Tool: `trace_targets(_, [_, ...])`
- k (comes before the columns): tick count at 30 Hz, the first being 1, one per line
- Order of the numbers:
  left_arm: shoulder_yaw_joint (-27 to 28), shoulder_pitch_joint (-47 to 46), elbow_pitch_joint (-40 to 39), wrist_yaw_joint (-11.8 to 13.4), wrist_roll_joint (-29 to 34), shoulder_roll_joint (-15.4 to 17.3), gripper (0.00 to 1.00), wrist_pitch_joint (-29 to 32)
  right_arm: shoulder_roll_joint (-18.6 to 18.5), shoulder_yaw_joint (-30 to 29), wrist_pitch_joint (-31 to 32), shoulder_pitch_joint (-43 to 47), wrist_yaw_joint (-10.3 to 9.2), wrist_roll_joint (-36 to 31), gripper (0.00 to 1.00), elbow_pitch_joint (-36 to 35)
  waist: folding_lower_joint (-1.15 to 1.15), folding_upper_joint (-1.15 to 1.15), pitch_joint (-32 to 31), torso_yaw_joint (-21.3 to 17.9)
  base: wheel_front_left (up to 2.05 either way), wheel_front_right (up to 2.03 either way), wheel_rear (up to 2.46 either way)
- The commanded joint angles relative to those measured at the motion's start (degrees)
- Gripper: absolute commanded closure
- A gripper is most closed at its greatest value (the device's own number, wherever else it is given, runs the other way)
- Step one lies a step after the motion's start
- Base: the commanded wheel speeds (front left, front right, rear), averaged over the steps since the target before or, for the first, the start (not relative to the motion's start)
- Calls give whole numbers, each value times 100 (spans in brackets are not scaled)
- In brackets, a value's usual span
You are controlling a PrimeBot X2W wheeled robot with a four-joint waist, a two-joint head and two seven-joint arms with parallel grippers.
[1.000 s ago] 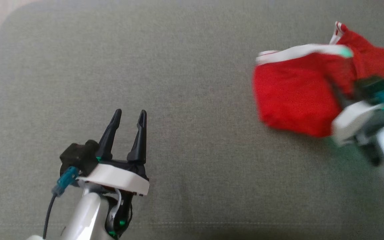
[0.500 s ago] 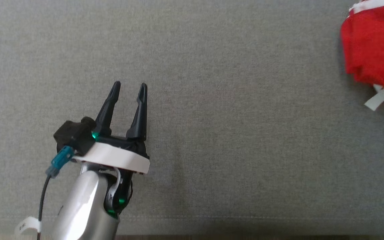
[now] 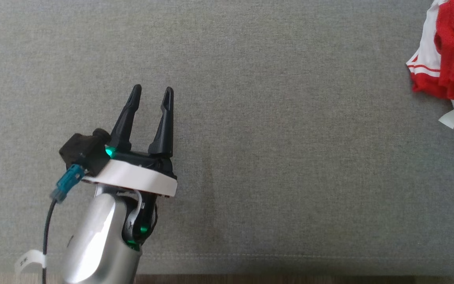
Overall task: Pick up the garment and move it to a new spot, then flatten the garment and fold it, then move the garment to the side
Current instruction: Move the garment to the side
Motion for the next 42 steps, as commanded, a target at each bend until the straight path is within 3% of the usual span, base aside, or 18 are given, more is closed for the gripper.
trace_targets(1, [134, -154, -206, -3, -50, 44, 0, -45, -288, -69, 56, 159, 1, 62, 100, -195, -1, 0, 6, 5, 0, 0, 0])
trace_targets(5, [139, -158, -194, -14, -53, 44, 0, -45, -311, -277, 212, 355, 1, 108, 100, -419, -1, 0, 18, 19, 0, 0, 0])
trace_targets(6, [143, -155, -191, -16, -51, 44, 0, -45, -281, -360, 223, 393, 1, 117, 85, -461, -1, 0, 17, 21, 0, 0, 0])
trace_targets(7, [148, -153, -187, -19, -49, 44, 0, -45, -233, -434, 215, 429, 1, 132, 51, -507, -1, 0, 11, 22, 0, 0, 0])
trace_targets(8, [155, -151, -181, -22, -45, 44, 0, -45, -176, -522, 213, 454, 1, 135, 0, -547, -1, 0, 3, 21, 0, 0, 0])
trace_targets(16, [223, -112, -92, -39, -27, 44, 0, -45, 197, -774, 71, 548, 1, -270, 0, -991, -1, 0, -259, 7, 0, 0, 0])
trace_targets(21, [301, 49, -45, -41, 32, 44, 0, -45, 661, -735, -366, 409, 1, -452, 0, -1179, -1, 0, -686, -46, 0, 0, 0])
trace_targets(27, [468, 336, -47, -32, 168, 44, 0, -45, 1479, -568, -1126, 357, 1, -575, 0, -1195, -1, 0, -1248, -130, 0, 0, 0])
trace_targets(36, [715, 776, -112, -40, 302, 44, 0, -45, 2816, -454, -2253, 727, 1, -116, 0, -1067, -1, 0, -1898, -203, 0, 0, 0])
trace_targets(42, [808, 1004, -155, -37, 331, 44, 0, -45, 3453, -512, -2854, 1235, 1, 133, 0, -1051, -1, 0, -2165, -228, 0, 0, 0])
